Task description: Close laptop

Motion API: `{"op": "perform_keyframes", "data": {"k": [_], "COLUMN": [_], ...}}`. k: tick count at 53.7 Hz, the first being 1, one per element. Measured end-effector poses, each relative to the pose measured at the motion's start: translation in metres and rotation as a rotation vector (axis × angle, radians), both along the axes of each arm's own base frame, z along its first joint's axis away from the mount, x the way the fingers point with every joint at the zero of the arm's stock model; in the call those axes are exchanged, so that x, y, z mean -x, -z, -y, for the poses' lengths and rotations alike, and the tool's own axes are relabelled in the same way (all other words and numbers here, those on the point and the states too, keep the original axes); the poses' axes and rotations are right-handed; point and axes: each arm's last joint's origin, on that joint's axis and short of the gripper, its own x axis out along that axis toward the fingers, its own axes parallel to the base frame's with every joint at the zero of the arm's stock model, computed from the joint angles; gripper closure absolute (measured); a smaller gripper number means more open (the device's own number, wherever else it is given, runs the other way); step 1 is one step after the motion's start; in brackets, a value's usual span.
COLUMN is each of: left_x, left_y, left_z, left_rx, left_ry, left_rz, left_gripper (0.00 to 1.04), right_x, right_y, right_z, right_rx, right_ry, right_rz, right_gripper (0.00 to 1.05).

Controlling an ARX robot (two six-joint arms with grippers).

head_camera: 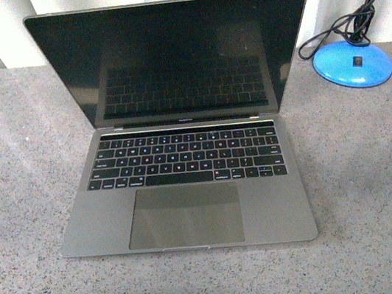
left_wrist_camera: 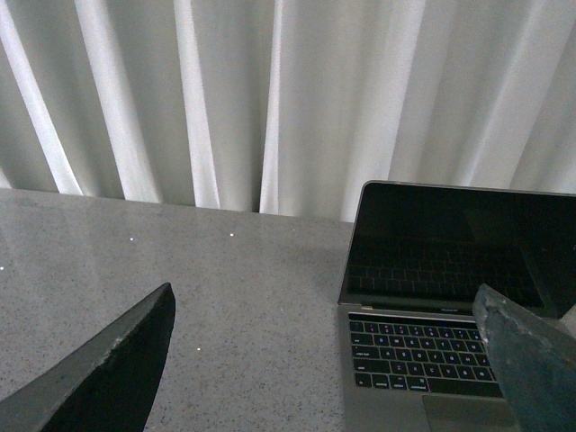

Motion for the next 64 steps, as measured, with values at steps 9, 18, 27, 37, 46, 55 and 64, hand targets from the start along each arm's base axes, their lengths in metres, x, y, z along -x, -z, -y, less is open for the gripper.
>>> {"op": "perform_keyframes", "data": {"k": [9, 18, 27, 37, 46, 55, 64], "left_x": [0.000, 0.000, 0.000, 0.000, 0.000, -0.001, -0.008], "left_y": [0.000, 0.000, 0.000, 0.000, 0.000, 0.002, 0.012], "left_z": [0.000, 0.000, 0.000, 0.000, 0.000, 0.000, 0.002], "left_rx": [0.000, 0.000, 0.000, 0.000, 0.000, 0.042, 0.184], "left_ry": [0.000, 0.000, 0.000, 0.000, 0.000, -0.082, -0.695], "left_rz": [0.000, 0.000, 0.000, 0.000, 0.000, -0.068, -0.391], "left_gripper": [0.07, 0.07, 0.07, 0.07, 0.07, 0.07, 0.07], "right_x": [0.000, 0.000, 0.000, 0.000, 0.000, -0.001, -0.017], "right_y": [0.000, 0.000, 0.000, 0.000, 0.000, 0.001, 0.012], "right_z": [0.000, 0.000, 0.000, 0.000, 0.000, 0.000, 0.007], "right_rx": [0.000, 0.000, 0.000, 0.000, 0.000, 0.043, 0.084], "right_ry": [0.000, 0.000, 0.000, 0.000, 0.000, -0.135, -0.335], "right_rz": [0.000, 0.000, 0.000, 0.000, 0.000, -0.160, -0.490], "right_gripper": [0.10, 0.10, 0.10, 0.10, 0.10, 0.10, 0.10]}}
